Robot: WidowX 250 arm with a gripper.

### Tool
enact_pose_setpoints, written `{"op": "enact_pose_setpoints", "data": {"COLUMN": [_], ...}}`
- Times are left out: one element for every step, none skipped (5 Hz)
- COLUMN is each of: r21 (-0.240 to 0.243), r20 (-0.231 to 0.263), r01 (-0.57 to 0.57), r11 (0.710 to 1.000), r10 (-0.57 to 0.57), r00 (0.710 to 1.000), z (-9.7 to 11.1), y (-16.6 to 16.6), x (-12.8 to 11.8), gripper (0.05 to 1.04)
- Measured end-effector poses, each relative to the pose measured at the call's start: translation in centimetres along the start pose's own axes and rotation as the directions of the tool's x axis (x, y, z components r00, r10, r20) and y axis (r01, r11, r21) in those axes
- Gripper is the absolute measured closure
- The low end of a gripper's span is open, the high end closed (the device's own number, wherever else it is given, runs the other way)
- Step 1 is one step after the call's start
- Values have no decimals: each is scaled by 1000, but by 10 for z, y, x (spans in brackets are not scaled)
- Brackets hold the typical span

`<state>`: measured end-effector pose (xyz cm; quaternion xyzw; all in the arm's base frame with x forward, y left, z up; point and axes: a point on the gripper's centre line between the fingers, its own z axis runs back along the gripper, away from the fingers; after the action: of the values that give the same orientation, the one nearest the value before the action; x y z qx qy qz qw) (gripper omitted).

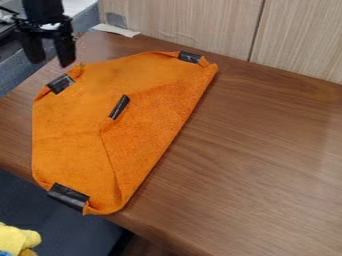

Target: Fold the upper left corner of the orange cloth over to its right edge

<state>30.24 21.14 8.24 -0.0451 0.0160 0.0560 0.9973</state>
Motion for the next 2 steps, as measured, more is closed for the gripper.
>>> {"op": "enact_pose_setpoints", "data": {"r21": [19,14], "r20": [43,37], "r01": [-5,-6], "r11": [1000,1000], "r10": [4,6], "r00": [999,999], "z": [-1,-14], "y": [14,22], "x": [1,-1], "gripper": [83,83]}}
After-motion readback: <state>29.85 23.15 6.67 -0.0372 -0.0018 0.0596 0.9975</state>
